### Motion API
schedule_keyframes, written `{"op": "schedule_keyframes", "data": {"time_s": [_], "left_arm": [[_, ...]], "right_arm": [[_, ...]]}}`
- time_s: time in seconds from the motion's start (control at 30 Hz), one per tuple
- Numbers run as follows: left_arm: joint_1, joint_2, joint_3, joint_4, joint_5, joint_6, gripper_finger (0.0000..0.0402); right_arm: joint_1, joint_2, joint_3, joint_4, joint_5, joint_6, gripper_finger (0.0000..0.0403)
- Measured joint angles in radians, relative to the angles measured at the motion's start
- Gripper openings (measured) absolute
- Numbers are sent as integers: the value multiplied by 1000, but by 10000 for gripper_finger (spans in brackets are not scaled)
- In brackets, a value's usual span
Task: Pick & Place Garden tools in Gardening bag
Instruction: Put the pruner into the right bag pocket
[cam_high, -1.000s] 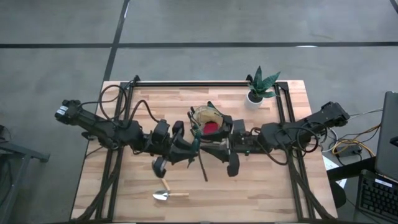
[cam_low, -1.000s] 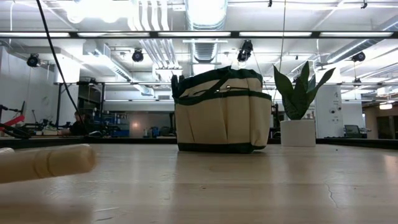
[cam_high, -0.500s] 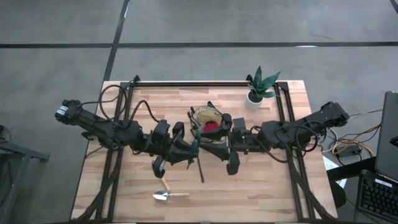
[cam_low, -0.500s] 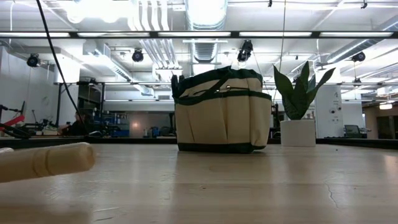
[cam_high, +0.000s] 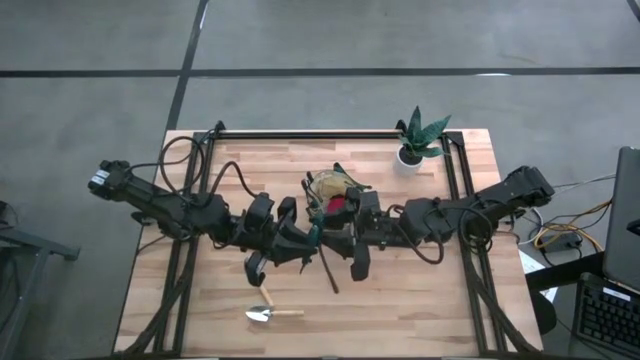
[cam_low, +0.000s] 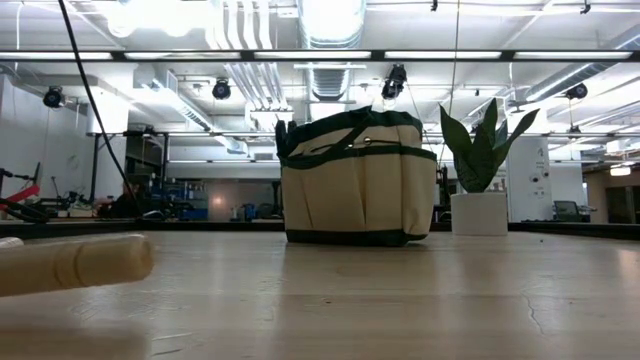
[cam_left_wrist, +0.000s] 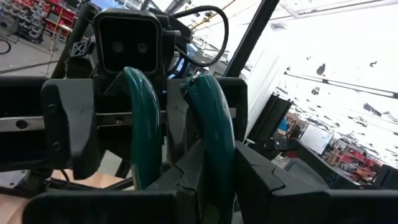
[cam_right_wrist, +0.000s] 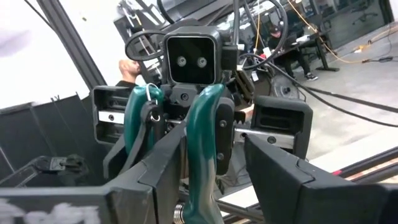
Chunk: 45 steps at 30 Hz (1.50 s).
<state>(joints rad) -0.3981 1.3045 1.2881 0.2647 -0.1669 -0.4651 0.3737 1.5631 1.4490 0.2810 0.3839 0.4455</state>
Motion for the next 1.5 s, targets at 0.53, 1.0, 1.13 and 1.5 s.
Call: {"op": "schedule_keyframes", "data": {"time_s": [0.53,1.0,1.13,1.5], "left_arm": [[0,1,0,-45,17,-15,68],[1,-12,0,-164,27,-99,124],[1,-40,0,-234,19,-104,160],[3,-157,0,-363,-60,-46,192]], "right_arm": [[-1,-3,0,13,-1,-13,94],[-1,-39,0,-75,-18,-58,40],[-1,-73,0,-134,-11,-87,44],[79,-160,0,-456,202,-111,42]]}}
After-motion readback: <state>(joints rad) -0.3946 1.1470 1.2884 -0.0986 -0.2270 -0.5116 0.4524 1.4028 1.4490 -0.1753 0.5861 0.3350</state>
